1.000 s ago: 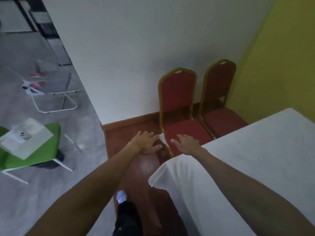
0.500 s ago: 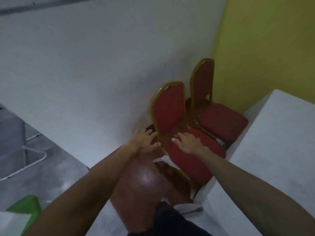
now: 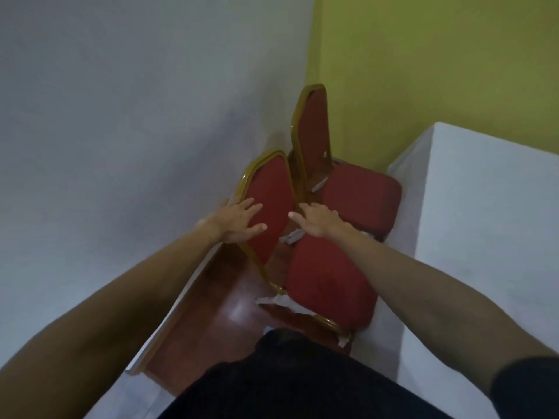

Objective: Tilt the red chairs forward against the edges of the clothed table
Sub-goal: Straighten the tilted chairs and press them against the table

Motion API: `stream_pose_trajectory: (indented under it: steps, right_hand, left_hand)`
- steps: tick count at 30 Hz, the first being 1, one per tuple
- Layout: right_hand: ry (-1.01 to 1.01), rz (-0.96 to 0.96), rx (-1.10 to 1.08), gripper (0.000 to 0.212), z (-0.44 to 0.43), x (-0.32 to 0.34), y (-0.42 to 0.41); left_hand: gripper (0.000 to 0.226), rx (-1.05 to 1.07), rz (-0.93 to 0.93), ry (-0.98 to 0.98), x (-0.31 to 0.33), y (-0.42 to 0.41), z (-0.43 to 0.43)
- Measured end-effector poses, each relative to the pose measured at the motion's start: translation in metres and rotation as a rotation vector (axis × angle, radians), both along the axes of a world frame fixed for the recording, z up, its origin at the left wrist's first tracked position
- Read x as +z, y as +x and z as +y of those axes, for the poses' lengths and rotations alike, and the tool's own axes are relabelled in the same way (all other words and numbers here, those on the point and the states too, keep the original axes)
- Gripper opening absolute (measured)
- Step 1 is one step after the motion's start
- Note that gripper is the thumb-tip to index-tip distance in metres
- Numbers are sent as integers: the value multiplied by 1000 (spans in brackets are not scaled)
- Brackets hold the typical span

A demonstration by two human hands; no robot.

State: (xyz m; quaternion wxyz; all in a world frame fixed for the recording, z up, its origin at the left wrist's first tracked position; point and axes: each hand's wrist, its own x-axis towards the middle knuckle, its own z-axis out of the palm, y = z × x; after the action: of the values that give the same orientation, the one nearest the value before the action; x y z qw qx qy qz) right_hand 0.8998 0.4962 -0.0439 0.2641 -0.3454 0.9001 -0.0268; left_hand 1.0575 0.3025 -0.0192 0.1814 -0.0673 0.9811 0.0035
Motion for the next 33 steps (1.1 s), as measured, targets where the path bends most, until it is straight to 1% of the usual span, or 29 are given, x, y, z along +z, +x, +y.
stream_pose_trajectory:
  steps: [5,9,12,16,21,24,25,28,29,30,33]
  right_hand:
    - [-30,6,-91,78,-43,9,-32]
    - [-14,-7,-167,79,-66,-1,-49]
    - [-10,-35,-285,78,-84,-9,-62]
    - [-31,-63,-457,74,-104,-21,-68]
    - [-101,-129,-656,74,-123,-38,-47]
    - [-139,-137,-788,69,-120,-40,-37]
    - [-146,-129,-829,68,-117,-40,-35]
    - [-158,-103,-952,72,-99,-47,-30]
    - [-158,-92,-982,74,-93,-49,-30]
    - [-154,-86,-1008,74,-87,-52,-31]
    - [-137,-77,-1083,74,-76,-54,-32]
  left_hand:
    - [82,-127,-41,-34,0,-56,-46]
    - [84,-244,-70,-42,-6,-103,-84]
    - [84,-358,-75,-72,-10,-139,-114]
    - [81,-588,-83,-84,-20,-179,-142]
    - [79,-829,-129,-83,-29,-222,-169]
    - [77,-942,-133,-82,-31,-252,-169]
    - [79,-982,-136,-84,-32,-260,-165]
    - [103,-1090,-183,-68,-35,-279,-151]
    - [107,-1109,-195,-58,-37,-286,-147]
    - [103,-1122,-199,-50,-38,-292,-142]
    - [79,-1171,-216,-56,-39,-314,-131]
